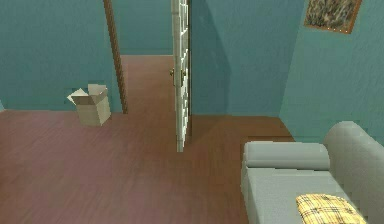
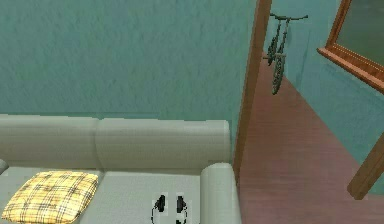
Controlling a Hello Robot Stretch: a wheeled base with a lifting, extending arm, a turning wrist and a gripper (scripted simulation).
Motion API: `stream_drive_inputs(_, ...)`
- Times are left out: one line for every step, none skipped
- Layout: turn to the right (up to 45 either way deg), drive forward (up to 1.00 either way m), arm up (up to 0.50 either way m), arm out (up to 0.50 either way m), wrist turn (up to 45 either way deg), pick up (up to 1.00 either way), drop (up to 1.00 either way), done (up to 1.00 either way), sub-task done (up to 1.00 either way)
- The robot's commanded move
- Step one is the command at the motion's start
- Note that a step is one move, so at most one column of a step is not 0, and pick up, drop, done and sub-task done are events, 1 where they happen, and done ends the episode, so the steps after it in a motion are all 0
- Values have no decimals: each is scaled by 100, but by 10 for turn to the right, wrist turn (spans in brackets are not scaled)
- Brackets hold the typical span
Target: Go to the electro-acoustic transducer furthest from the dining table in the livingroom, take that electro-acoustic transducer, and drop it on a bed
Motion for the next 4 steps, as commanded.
stream_drive_inputs(0,0,10,0,0,0,0,0,0)
stream_drive_inputs(0,0,50,0,0,0,0,0,0)
stream_drive_inputs(0,0,12,0,0,0,0,0,0)
stream_drive_inputs(0,0,0,0,-450,0,0,0,0)
